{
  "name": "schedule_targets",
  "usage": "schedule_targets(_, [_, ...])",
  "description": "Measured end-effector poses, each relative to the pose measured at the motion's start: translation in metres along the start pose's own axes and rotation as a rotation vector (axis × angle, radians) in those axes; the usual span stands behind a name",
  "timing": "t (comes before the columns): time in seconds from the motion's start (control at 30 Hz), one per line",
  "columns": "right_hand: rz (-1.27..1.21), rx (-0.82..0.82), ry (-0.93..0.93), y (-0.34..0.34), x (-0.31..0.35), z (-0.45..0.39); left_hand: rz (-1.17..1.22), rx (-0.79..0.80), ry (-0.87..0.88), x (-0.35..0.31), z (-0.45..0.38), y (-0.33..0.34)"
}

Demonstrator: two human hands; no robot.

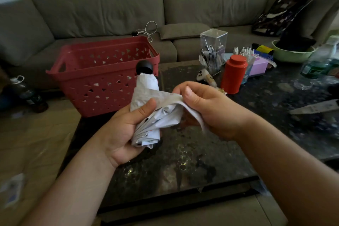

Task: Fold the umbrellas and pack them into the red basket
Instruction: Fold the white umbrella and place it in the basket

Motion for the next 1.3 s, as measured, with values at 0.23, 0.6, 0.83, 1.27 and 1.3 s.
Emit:
schedule_targets(0.23, [0.433, -0.050, -0.045, -0.019, 0.018, 0.008, -0.014, 0.087, -0.027, -0.003, 0.003, -0.002])
schedule_targets(0.6, [0.499, -0.025, -0.014, -0.010, -0.013, -0.006, 0.119, 0.261, 0.024, 0.009, 0.005, 0.024])
schedule_targets(0.83, [0.475, -0.035, 0.007, -0.016, -0.021, -0.006, -0.078, 0.189, 0.121, 0.011, 0.003, 0.024])
schedule_targets(1.27, [0.547, -0.078, -0.029, -0.011, -0.009, -0.003, -0.080, -0.080, 0.109, 0.014, 0.005, 0.029])
schedule_targets(1.3, [0.554, -0.074, -0.038, -0.010, -0.008, -0.003, -0.133, -0.088, 0.145, 0.015, 0.004, 0.029])
Point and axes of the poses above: each hand's wrist, its own z-axis away from the middle knuckle, its own y-axis out of the palm, x = y × z, the point moved 3 cm from there along -z, towards the middle knuckle, and after that the axes turned 2 degrees about -z, right-handed, at the moved point
